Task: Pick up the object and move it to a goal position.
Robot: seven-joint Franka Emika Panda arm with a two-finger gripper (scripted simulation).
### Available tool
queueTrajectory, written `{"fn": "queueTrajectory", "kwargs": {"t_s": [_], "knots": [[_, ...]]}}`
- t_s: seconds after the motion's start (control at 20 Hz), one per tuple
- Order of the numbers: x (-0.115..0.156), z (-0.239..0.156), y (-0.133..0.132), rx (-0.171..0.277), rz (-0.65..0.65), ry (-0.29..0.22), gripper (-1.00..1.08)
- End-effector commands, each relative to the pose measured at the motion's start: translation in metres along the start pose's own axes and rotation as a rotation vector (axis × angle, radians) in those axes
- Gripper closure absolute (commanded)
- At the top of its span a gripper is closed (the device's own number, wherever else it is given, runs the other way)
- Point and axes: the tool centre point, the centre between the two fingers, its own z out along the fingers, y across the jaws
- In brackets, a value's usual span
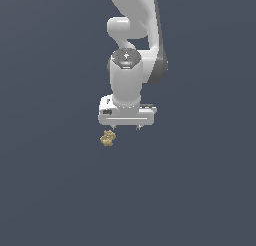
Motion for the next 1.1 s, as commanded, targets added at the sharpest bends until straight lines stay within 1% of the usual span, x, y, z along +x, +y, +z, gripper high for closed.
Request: {"fn": "queueTrajectory", "kwargs": {"t_s": [0.0, 0.15, 0.45, 0.7, 0.9, 1.05], "knots": [[0.000, 0.000, 0.000, 0.000, 0.000, 0.000, -0.92], [0.000, -0.002, 0.003, 0.002, 0.012, 0.003, -0.92], [-0.001, -0.011, 0.017, 0.014, 0.069, 0.014, -0.92], [0.000, -0.012, 0.015, 0.013, 0.062, 0.014, -0.92], [-0.002, -0.005, 0.022, 0.013, 0.085, 0.011, -0.92], [-0.005, 0.009, 0.034, 0.013, 0.124, 0.006, -0.92]]}}
